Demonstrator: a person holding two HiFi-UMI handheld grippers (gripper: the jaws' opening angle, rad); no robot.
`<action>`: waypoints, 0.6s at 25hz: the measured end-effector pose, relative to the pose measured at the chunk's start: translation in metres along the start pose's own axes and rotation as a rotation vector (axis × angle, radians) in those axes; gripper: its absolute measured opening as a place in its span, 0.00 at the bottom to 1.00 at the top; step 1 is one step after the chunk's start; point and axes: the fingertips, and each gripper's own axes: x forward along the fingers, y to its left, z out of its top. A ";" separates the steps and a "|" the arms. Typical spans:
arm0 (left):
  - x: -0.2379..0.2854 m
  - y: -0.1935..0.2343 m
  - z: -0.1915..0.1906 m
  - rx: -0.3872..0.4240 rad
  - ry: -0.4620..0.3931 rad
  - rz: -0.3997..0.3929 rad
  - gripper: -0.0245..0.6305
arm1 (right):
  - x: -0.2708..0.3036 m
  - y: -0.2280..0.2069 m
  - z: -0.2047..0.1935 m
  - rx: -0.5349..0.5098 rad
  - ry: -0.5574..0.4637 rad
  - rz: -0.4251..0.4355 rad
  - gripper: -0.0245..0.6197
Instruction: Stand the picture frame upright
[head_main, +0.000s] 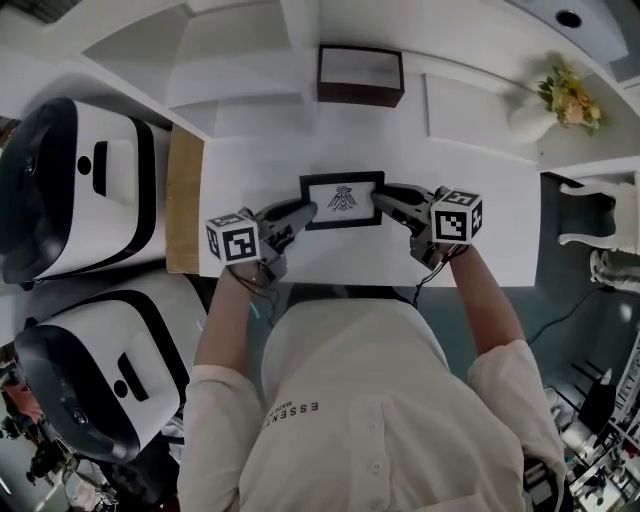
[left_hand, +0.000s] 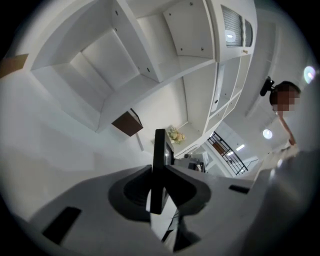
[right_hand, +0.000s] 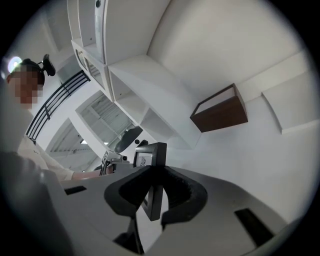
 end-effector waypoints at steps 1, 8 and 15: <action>-0.003 0.005 0.005 0.009 0.006 0.006 0.15 | 0.007 -0.002 0.003 0.001 -0.006 -0.014 0.17; -0.017 0.049 0.041 0.102 0.078 0.063 0.15 | 0.055 -0.019 0.017 -0.042 -0.010 -0.154 0.18; -0.016 0.084 0.067 0.235 0.163 0.087 0.15 | 0.085 -0.043 0.027 -0.076 -0.025 -0.290 0.18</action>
